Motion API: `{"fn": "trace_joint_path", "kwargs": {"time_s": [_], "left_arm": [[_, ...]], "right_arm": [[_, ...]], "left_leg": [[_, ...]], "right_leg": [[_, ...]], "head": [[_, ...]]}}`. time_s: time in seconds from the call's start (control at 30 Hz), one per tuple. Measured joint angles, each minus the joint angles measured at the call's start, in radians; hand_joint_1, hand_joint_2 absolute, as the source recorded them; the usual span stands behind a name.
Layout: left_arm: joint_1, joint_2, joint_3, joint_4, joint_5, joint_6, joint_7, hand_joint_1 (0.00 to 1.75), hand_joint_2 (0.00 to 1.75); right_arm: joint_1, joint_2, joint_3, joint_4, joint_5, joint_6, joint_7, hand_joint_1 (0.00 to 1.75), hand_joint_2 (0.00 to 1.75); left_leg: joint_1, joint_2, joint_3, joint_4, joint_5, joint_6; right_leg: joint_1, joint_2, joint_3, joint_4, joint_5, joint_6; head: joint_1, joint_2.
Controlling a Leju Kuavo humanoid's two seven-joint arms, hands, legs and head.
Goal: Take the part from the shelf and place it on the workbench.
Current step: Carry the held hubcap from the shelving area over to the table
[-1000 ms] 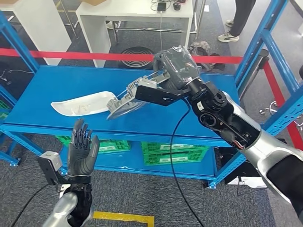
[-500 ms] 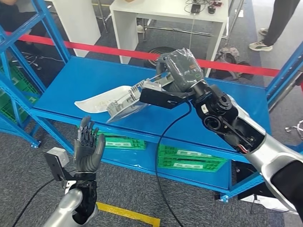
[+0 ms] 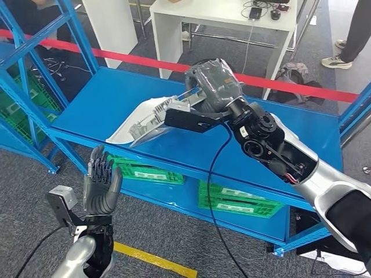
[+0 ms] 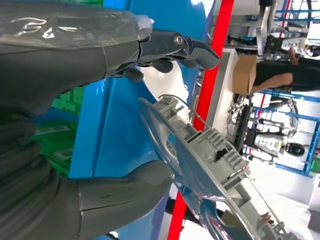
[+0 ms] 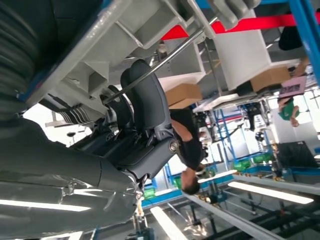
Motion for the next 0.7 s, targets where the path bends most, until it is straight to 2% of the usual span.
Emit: {"fn": "trace_joint_path", "kwargs": {"time_s": [0.07,0.13,0.17,0.2,0.27,0.3,0.33,0.37,0.4,0.43,0.47,0.5,0.53,0.6,0.63,0.7], "left_arm": [[0.0,0.0,0.0,0.0,0.0,0.001,0.0,0.0,1.75],[0.0,0.0,0.0,0.0,0.0,0.003,0.0,0.0,1.75],[0.0,-0.001,0.0,0.0,0.0,0.004,-0.001,0.0,1.75],[0.0,-0.002,0.0,0.0,0.0,0.005,-0.001,0.0,1.75],[0.002,-0.004,0.0,0.0,0.001,0.006,-0.001,0.0,1.75],[0.004,-0.004,0.0,0.0,0.001,0.007,-0.001,0.0,1.75],[0.005,-0.004,0.0,0.0,0.001,0.008,-0.001,0.0,1.75],[0.006,-0.004,0.0,0.0,0.001,0.009,0.0,0.0,1.75],[0.007,-0.005,0.0,0.0,0.001,0.01,0.0,0.0,1.75],[0.007,-0.005,0.0,0.0,0.001,0.01,0.001,0.0,1.75],[0.007,-0.006,0.0,0.0,0.001,0.01,0.001,0.0,1.75],[0.007,-0.006,0.0,0.0,0.002,0.01,0.002,0.0,1.75],[0.008,-0.005,0.0,0.0,0.002,0.01,0.003,0.0,1.75],[0.01,-0.004,0.0,0.0,0.004,0.011,0.004,0.0,1.75],[0.01,-0.004,0.0,0.0,0.004,0.011,0.004,0.0,1.75],[0.007,-0.003,0.0,0.0,0.005,0.012,0.004,0.0,1.75]], "right_arm": [[0.0,0.0,0.0,0.0,0.0,0.001,0.0,1.75,1.75],[0.0,0.0,0.0,0.0,0.0,0.002,0.0,1.75,1.75],[0.001,0.0,0.0,0.0,0.0,0.002,-0.001,1.75,1.75],[0.001,0.0,0.0,0.0,0.0,0.003,-0.002,1.75,1.75],[0.005,0.001,0.003,0.0,0.0,0.004,-0.006,1.75,1.75],[0.007,0.001,0.004,0.0,0.0,0.004,-0.007,1.75,1.75],[0.009,0.001,0.006,0.0,0.0,0.004,-0.008,1.75,1.75],[0.009,0.001,0.008,0.0,-0.001,0.004,-0.008,1.75,1.75],[0.009,0.001,0.009,-0.001,-0.001,0.004,-0.008,1.75,1.75],[0.009,0.001,0.01,-0.002,-0.001,0.004,-0.008,1.75,1.75],[0.009,0.001,0.011,-0.003,-0.001,0.004,-0.009,1.75,1.75],[0.01,0.001,0.012,-0.005,-0.001,0.004,-0.009,1.75,1.75],[0.01,0.001,0.014,-0.006,-0.001,0.004,-0.009,1.75,1.75],[0.011,0.003,0.016,-0.008,-0.002,0.004,-0.009,1.75,1.75],[0.011,0.004,0.016,-0.009,-0.002,0.004,-0.01,1.75,1.75],[0.011,0.007,0.016,-0.011,-0.003,0.004,-0.01,1.75,1.75]], "left_leg": [[-0.003,-0.012,0.001,-0.009,-0.001,0.008],[0.003,-0.027,0.01,-0.021,0.003,0.017],[0.007,-0.034,0.014,-0.028,0.006,0.022],[0.009,-0.04,0.018,-0.031,0.008,0.026],[0.009,-0.056,0.018,-0.031,0.007,0.029],[0.01,-0.066,0.019,-0.03,0.007,0.029],[0.011,-0.076,0.019,-0.028,0.005,0.028],[0.013,-0.087,0.02,-0.025,0.003,0.025],[0.015,-0.098,0.02,-0.019,-0.001,0.021],[0.016,-0.108,0.017,-0.012,-0.005,0.016],[0.017,-0.117,0.013,-0.004,-0.008,0.01],[0.017,-0.125,0.008,0.001,-0.009,0.005],[0.018,-0.132,0.003,0.002,-0.008,0.0],[0.02,-0.143,0.0,0.0,-0.006,-0.01],[0.019,-0.134,-0.004,0.01,-0.013,-0.015],[0.019,-0.093,-0.043,0.093,-0.057,-0.024]], "right_leg": [[0.002,-0.012,0.004,-0.003,-0.003,0.009],[-0.001,-0.002,0.001,0.013,-0.021,0.017],[-0.002,0.013,-0.014,0.05,-0.044,0.021],[-0.004,0.033,-0.042,0.111,-0.076,0.022],[-0.005,0.054,-0.114,0.254,-0.132,0.027],[-0.006,0.056,-0.137,0.294,-0.138,0.029],[-0.007,0.056,-0.143,0.294,-0.123,0.032],[-0.009,0.057,-0.128,0.249,-0.088,0.033],[-0.013,0.066,-0.097,0.177,-0.044,0.036],[-0.016,0.083,-0.066,0.105,-0.012,0.038],[-0.019,0.099,-0.041,0.049,0.008,0.038],[-0.019,0.113,-0.029,0.019,0.013,0.036],[-0.017,0.117,-0.026,0.013,0.008,0.032],[-0.018,0.102,-0.021,0.008,0.01,0.019],[-0.02,0.093,-0.016,0.003,0.012,0.012],[-0.022,0.074,-0.009,-0.004,0.014,0.002]], "head": [[0.002,0.0],[0.004,0.0],[0.007,0.0],[0.011,0.0],[0.019,0.0],[0.023,0.0],[0.025,0.0],[0.027,0.0],[0.03,0.0],[0.031,0.0],[0.032,0.0],[0.032,0.0],[0.031,0.0],[0.028,0.0],[0.024,0.0],[0.012,0.0]]}}
